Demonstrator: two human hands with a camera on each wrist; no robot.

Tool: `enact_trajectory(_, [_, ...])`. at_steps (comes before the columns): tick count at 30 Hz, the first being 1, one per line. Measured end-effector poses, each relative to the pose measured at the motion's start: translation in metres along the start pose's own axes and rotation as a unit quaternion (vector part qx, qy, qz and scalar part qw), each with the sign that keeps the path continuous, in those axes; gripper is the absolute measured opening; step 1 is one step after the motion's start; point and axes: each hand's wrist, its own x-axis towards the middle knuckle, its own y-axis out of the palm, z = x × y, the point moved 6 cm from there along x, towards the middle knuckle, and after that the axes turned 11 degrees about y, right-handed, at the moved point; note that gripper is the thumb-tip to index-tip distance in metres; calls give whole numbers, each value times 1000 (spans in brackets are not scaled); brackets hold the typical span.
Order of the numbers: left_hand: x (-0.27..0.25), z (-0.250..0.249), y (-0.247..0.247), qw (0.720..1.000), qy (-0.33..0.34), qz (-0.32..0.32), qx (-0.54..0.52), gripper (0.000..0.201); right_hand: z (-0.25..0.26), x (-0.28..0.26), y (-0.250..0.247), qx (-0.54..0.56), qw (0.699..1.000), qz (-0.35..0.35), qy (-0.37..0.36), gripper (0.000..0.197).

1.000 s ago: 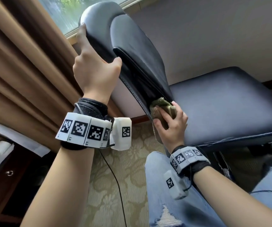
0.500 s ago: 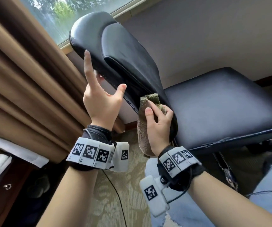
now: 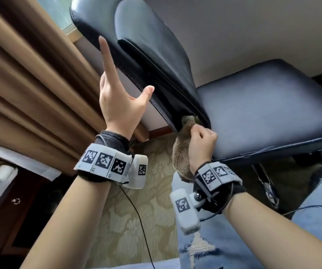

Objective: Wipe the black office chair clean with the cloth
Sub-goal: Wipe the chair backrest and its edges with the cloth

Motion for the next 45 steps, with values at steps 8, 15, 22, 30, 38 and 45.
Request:
enact_trajectory(8, [-3,4,3,999,25,40,23,110,51,-32,31,-35,973,19,-229,25])
enact_trajectory(15, [-2,6,9,999,8,37,6,110,-3,2,9,-125,973,15,-194,27])
enact_trajectory(22, [-2,10,16,999,-3,43,-23,109,4,1,-13,-38,989,0,-143,23])
enact_trajectory(30, [-2,20,19,999,-4,32,-34,106,33,-12,39,-102,947,31,-303,35])
enact_trajectory(38, [8,48,26,998,-27,38,-42,104,-23,23,33,-230,961,75,-135,25])
enact_trajectory(45, [12,65,30,998,-20,47,-31,103,8,11,36,-105,975,46,-189,25])
